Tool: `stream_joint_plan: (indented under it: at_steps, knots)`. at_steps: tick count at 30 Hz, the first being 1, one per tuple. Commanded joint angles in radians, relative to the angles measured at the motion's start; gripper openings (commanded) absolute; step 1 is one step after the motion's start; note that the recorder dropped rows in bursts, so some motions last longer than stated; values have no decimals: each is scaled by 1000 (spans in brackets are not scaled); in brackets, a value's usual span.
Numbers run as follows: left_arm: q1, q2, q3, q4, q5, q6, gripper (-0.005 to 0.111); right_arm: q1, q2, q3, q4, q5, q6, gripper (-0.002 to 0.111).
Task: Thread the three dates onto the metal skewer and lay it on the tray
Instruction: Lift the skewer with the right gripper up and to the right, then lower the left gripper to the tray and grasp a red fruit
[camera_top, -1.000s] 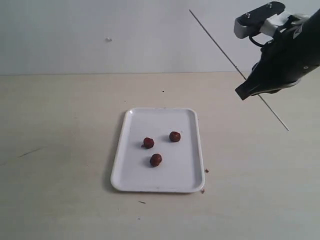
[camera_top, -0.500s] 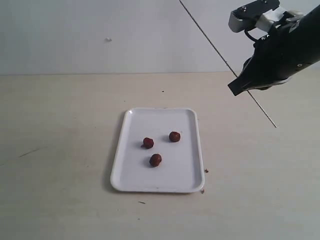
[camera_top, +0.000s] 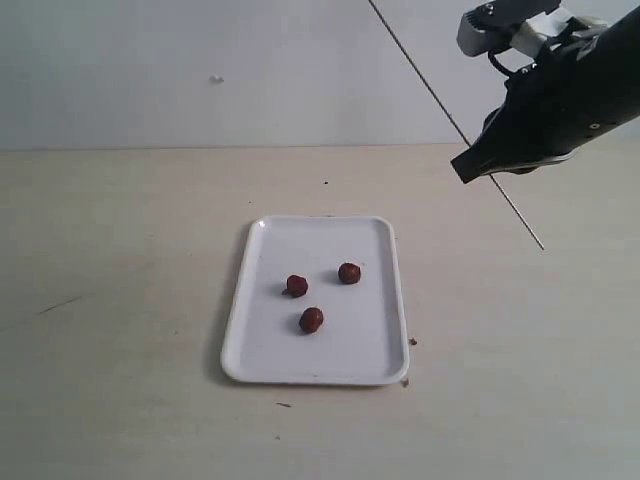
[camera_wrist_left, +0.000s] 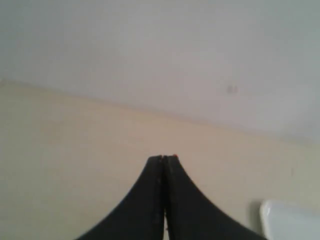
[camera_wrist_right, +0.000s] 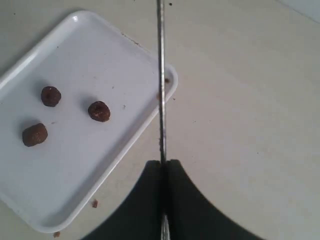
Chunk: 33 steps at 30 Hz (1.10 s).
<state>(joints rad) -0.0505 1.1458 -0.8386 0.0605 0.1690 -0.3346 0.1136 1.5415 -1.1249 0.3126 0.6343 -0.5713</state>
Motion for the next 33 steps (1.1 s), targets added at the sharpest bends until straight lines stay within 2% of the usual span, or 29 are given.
stream_joint_plan:
  at_steps: [1,5,8,12,16,19,33]
  knots:
    - [-179,312,-248,8,338,180,0,-4,10,1,-1,-4,-12,0]
    - [-345,538,-460,8,539,348,0,-4,10,1,-1,-4,-12,0]
    - [-418,683,-618,1,702,366,2,-4,10,1,-1,-4,-12,0]
    - [-471,848,-786,-76,848,389,19,-4,10,1,-1,-4,-12,0]
    - [-502,965,-874,-181,820,387,42,-4,10,1,-1,-4,-12,0]
    - [-518,1027,-922,-229,796,382,53,-4,10,1,-1,-4,-12,0]
    - [-530,1146,-967,-281,791,362,54,-4,11,1,3,-9,-7,0]
